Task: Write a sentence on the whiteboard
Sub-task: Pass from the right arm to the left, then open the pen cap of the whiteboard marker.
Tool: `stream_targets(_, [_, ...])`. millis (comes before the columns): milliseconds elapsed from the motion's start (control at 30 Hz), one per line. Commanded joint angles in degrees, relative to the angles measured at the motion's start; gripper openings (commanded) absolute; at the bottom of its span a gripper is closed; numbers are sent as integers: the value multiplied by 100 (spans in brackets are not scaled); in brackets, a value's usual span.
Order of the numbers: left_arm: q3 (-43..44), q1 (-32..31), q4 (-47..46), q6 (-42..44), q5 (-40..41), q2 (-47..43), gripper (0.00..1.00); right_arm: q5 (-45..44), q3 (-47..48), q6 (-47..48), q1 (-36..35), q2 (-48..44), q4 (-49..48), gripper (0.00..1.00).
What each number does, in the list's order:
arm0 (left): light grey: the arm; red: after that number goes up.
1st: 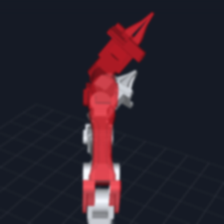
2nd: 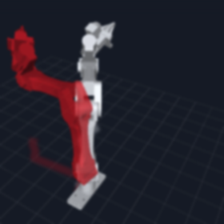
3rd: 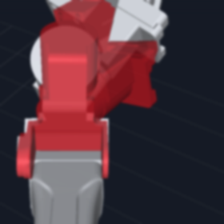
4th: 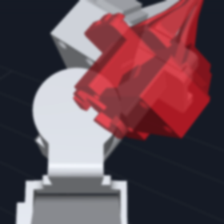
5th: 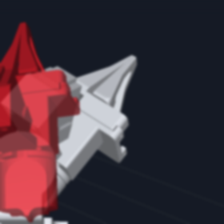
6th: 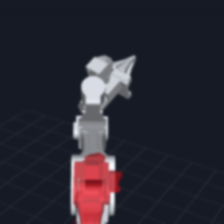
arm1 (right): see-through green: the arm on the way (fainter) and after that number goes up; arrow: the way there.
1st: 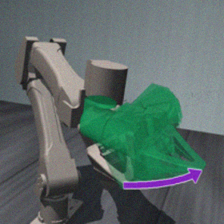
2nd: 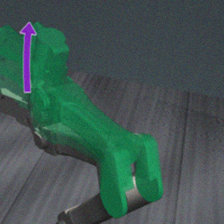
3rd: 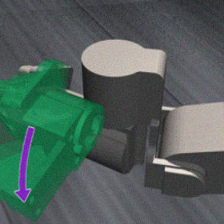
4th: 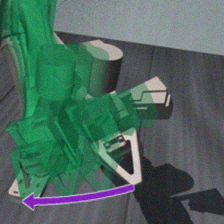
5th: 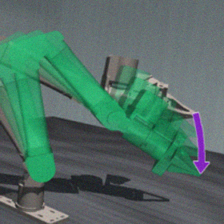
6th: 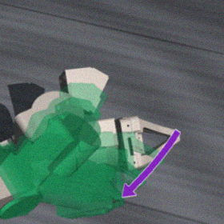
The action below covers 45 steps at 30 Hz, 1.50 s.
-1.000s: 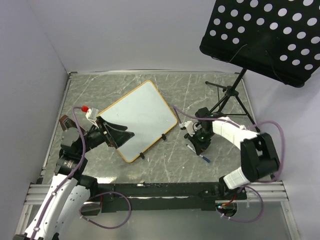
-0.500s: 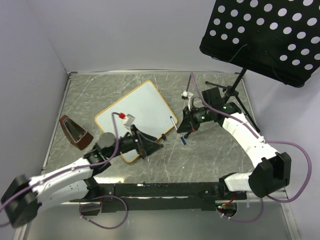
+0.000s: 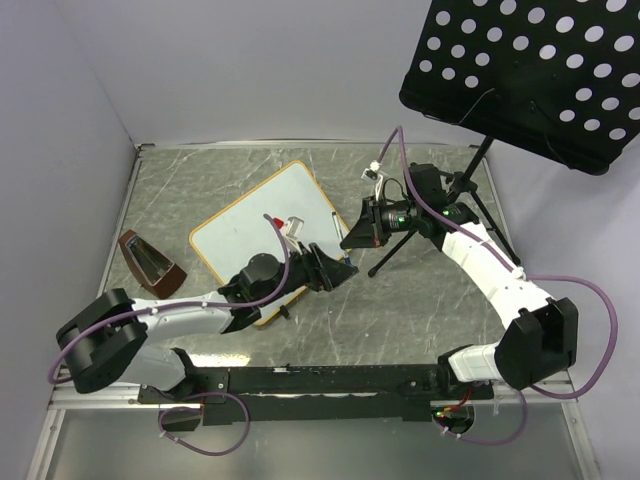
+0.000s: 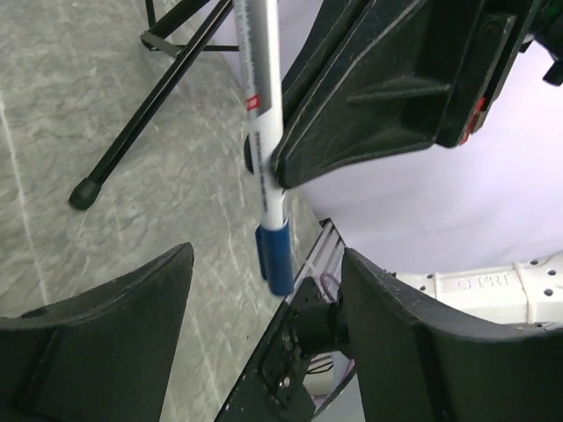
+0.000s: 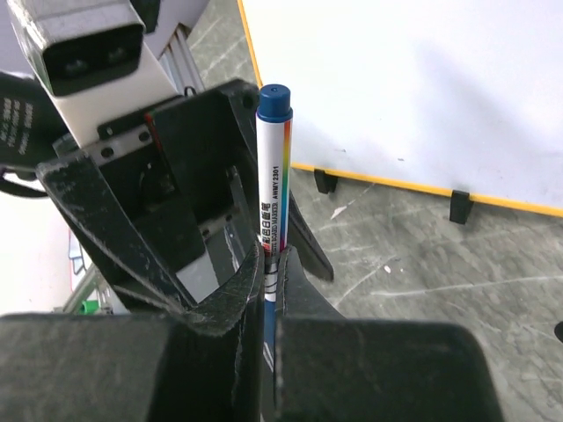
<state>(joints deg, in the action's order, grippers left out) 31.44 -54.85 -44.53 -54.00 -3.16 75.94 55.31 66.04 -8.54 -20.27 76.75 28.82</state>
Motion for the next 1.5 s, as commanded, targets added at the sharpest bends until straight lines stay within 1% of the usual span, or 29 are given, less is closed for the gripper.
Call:
stream_targets(0, [441, -52, -530, -155, -97, 210, 70, 103, -47, -324, -47, -11, -403, 0])
stream_targets(100, [538, -52, -486, -146, -211, 342, 61, 68, -56, -359, -47, -37, -430, 0])
stream_targets(133, [547, -52, -469, -146, -255, 360, 54, 24, -65, -359, -47, -46, -438, 0])
stream_targets(200, [547, -52, -416, -155, -299, 360, 36, 6, -82, -359, -47, -81, -473, 0])
stream_targets(233, [547, -52, -381, -146, -308, 325, 13, -2, -74, -333, -38, -90, -474, 0])
stream_targets(267, [547, -52, -328, -120, -352, 299, 5, 24, -65, -324, -47, -99, -482, 0])
stream_targets(300, [556, -52, -145, -24, -404, 264, 1, 50, -82, -298, -38, -116, -500, 0])
stream_targets(333, [582, -43, 22, 81, -440, 150, 1, 59, -74, -141, -38, -134, -483, 7])
stream_targets(367, [600, -26, 215, 430, -544, 71, 1, 224, -48, 26, -38, -186, -395, 18])
stream_targets(400, [661, 53, 783, 704, -650, -43, 1, 313, 31, 515, -12, -230, -281, 45])
stream_targets(433, [714, 106, 1136, 1037, -808, -297, 1, 392, 119, 911, -12, -266, -98, 58])
stream_targets(467, [784, 167, 1540, 1884, -922, -456, 1, 489, 320, 1420, -3, -353, 435, 70])
stream_targets(500, [993, 281, 2127, 2432, -1289, -597, 1, 516, 383, 2330, 23, -406, 675, 83])
stream_targets(533, [1126, 343, 3134, 2977, -1475, -877, 1, 594, 427, 2817, 49, -441, 921, 85])
stream_targets(567, [1275, 404, 3727, 3879, -1634, -984, 1, 691, 514, 3327, 50, -485, 1542, 87])
stream_targets(600, [1599, 579, 4211, 4279, -2088, -1063, 1, 796, 515, 4159, 50, -503, 1757, 88])
stream_targets(633, [1759, 642, 5121, 4597, -2266, -1151, 1, 954, 515, 4576, 50, -468, 2063, 88])
stream_targets(667, [1908, 712, 5478, 5096, -2451, -1152, 1, 1086, 602, 4972, 41, -355, 2380, 89])
stream_targets(700, [2214, 765, 5786, 5292, -2714, -1143, 1, 1383, 638, 5393, 32, -275, 2818, 88])
stream_targets(767, [2471, 774, 6576, 5976, -3084, -977, 1, 1648, 856, 5852, -46, -13, 3286, 88])
stream_targets(800, [2716, 774, 6789, 6076, -3173, -819, 1, 1754, 919, 5950, -90, 41, 3488, 88])
stream_targets(900, [3156, 774, 7449, 6375, -3410, -450, 1, 1799, 972, 5602, -328, 51, 3289, 85])
stream_targets(1033, [3395, 774, 7644, 6472, -3534, -264, 1, 1834, 639, 4547, -425, -248, 2018, 83])
stream_targets(1067, [3395, 765, 7618, 6463, -3603, -247, 1, 1852, 586, 4380, -442, -283, 1909, 82])
stream_targets(1133, [3395, 774, 7547, 6437, -3648, -238, 1, 1904, 603, 4203, -486, -249, 1899, 79])
stream_targets(1233, [3439, 774, 7556, 6437, -3710, -185, 1, 1896, 708, 4114, -592, -38, 2013, 68])
stream_targets(1267, [3448, 774, 7565, 6428, -3710, -185, 1, 1844, 761, 4114, -627, 6, 2127, 62])
stream_targets(1367, [3474, 774, 7547, 6367, -3710, -168, 1, 1764, 805, 4115, -776, 138, 2190, 56])
stream_targets(1467, [3465, 765, 7495, 6270, -3710, -141, 1, 1641, 726, 3870, -855, 121, 2006, 54])
